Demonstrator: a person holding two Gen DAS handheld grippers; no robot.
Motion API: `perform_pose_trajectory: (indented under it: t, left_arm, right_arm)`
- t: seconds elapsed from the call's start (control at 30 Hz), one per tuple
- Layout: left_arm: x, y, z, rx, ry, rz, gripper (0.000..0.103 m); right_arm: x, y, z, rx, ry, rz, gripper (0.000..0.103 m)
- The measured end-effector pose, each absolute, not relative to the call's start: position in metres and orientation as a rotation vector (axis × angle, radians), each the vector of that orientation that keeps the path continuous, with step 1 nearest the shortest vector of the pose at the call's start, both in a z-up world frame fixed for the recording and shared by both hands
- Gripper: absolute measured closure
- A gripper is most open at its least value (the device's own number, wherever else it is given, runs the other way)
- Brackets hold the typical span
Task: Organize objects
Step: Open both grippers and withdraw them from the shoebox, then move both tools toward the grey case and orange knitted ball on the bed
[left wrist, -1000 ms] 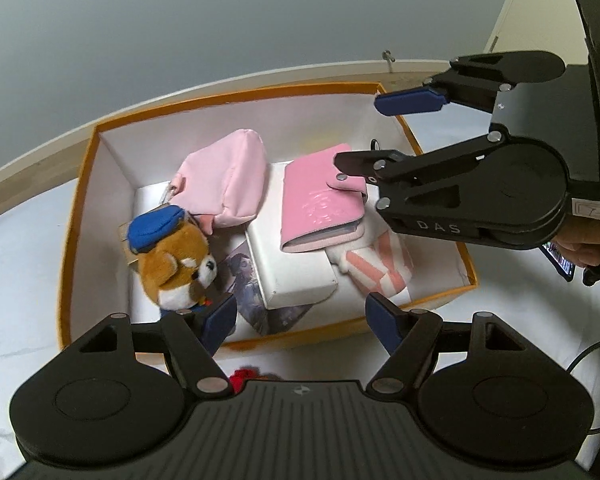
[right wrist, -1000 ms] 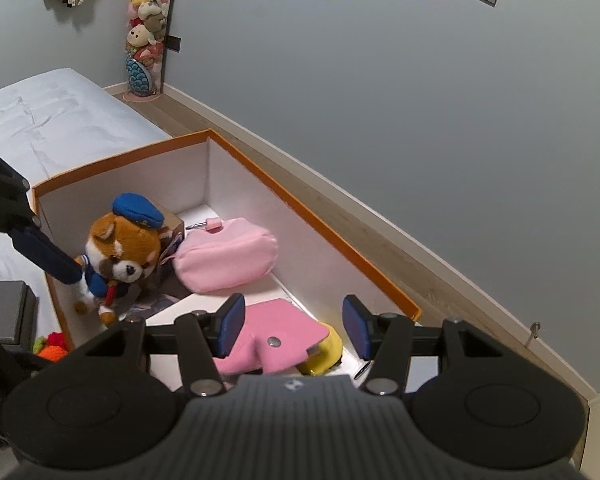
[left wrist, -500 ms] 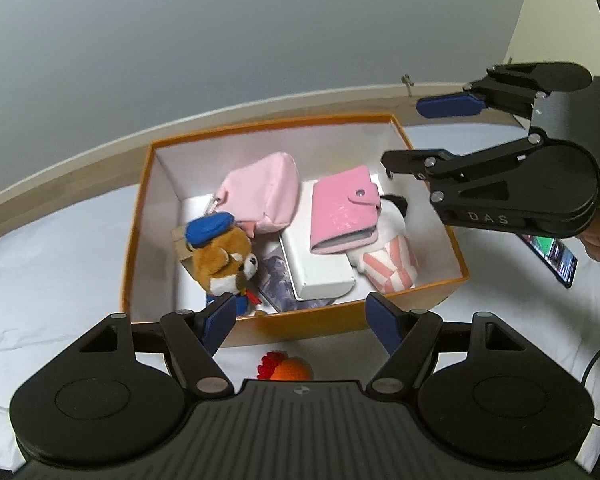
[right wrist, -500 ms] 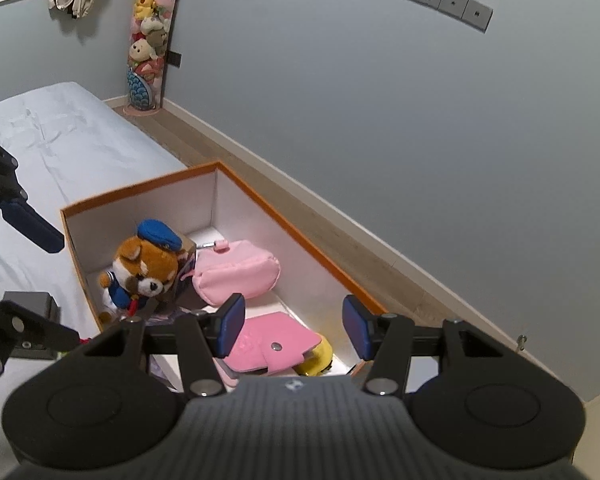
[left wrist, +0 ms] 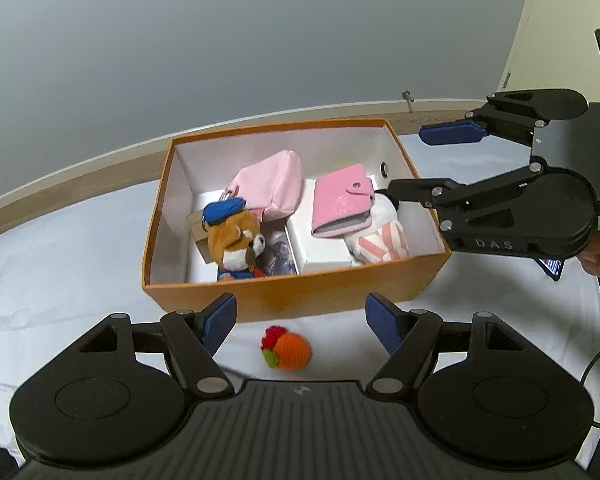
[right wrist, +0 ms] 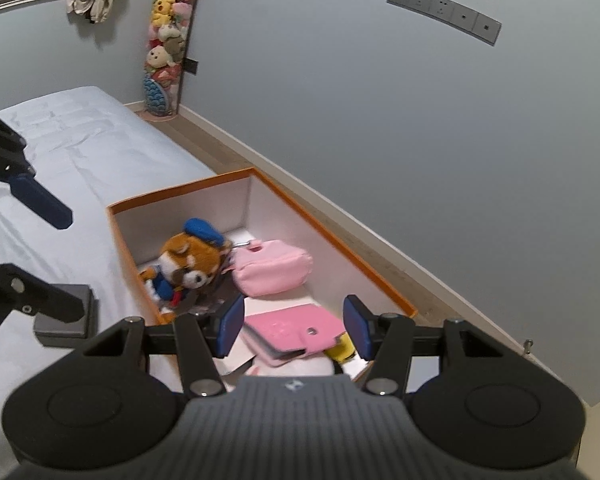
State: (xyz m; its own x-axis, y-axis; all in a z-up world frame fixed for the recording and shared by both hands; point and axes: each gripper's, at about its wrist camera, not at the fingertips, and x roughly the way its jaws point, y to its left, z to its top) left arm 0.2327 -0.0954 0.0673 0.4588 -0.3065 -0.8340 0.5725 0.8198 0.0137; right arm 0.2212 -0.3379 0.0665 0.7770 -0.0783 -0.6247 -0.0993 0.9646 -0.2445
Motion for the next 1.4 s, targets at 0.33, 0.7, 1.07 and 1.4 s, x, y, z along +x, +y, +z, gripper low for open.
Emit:
perform_pose_trajectory:
  t: [0.33,0.7,1.07,1.4]
  left_arm:
    - [0.227,-0.061,0.044,0.282,0.983,-0.512,0.017]
    - [0.226,-0.025,0.011,0.216,1.009,-0.46,0.017]
    - [0.22,-0.008,-0.026,0.172,0.985,-0.414,0.017]
    - [0.223,0.003,-0.06,0.181,1.006,-0.385,0.017]
  right_arm:
    - [0.211,-0.324,0.043,-0.258,0.716,0.049,0.046]
    - [0.202,-0.307,0.012,-0.244,0.758,0.103,0.046]
    - [0.203,-0.287,-0.01,-0.257,0.744,0.129,0.038]
    - [0.197,-0.261,-0.029,-0.282,0.731,0.196,0.04]
